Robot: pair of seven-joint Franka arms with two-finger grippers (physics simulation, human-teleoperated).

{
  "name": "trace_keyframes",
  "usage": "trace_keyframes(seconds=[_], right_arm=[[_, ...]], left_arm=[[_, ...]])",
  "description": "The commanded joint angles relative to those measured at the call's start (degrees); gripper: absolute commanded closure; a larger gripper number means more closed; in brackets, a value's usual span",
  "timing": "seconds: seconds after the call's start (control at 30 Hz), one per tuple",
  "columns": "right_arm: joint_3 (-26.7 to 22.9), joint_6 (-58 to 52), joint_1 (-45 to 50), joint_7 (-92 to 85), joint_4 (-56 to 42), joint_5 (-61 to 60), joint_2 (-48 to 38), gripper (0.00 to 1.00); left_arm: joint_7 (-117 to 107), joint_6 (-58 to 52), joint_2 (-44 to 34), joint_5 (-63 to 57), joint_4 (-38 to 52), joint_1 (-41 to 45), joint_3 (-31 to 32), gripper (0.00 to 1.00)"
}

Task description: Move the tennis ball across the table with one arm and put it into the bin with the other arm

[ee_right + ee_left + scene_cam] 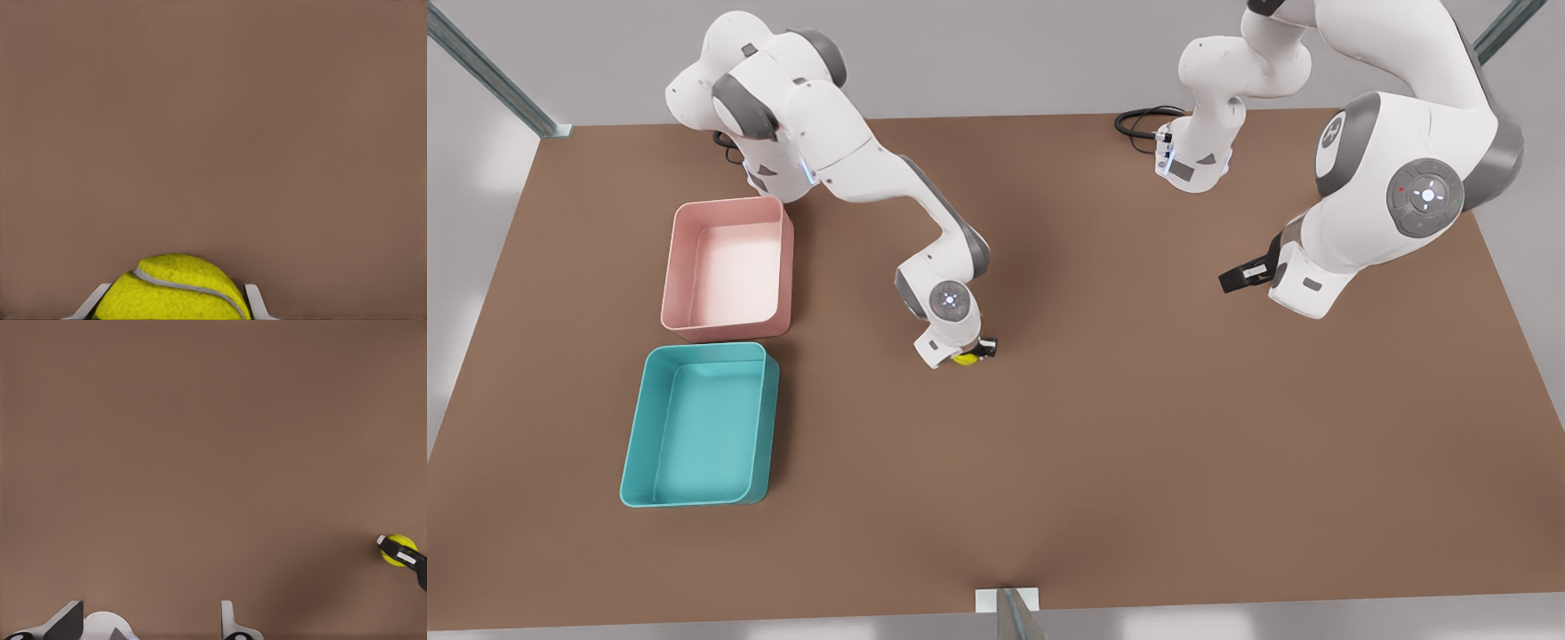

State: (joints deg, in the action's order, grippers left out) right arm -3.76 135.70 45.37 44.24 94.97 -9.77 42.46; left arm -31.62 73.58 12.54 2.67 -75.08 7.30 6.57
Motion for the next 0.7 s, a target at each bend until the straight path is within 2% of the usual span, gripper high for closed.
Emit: trace_keyframes(seconds=[0.0,0.2,0.27,0.37,0.5,0.67], right_arm=[[0.15,-0.35,-0.37,-1.96,-0.05,0.1,-0.27,0.32],[0.15,-0.7,-3.8,-5.04,-0.22,0.01,-3.79,0.32],[0.15,-3.95,-6.17,-10.66,-0.31,-1.13,-6.16,0.32],[-0.11,-12.48,-12.41,-21.03,-0.13,-1.13,-10.12,0.31],[-0.9,-17.66,-22.95,-28.58,-1.89,2.55,-12.84,0.31],[-1.69,-17.67,-33.15,-34.39,-3.56,9.33,-12.66,0.31]], left_arm=[[-0.73,-0.02,-0.06,-0.03,0.03,0.0,0.02,0.0],[-0.73,-0.02,-0.06,-0.03,0.03,-0.09,0.02,0.0],[-0.73,-0.02,-0.06,-0.03,0.03,-0.18,0.02,0.0],[-0.73,-0.02,-0.06,-0.03,0.03,-0.18,0.02,0.0],[-0.64,-0.02,-0.06,-0.03,0.03,-0.18,0.02,0.0],[-0.73,-0.02,0.03,-0.12,0.03,-0.18,0.02,0.0]])
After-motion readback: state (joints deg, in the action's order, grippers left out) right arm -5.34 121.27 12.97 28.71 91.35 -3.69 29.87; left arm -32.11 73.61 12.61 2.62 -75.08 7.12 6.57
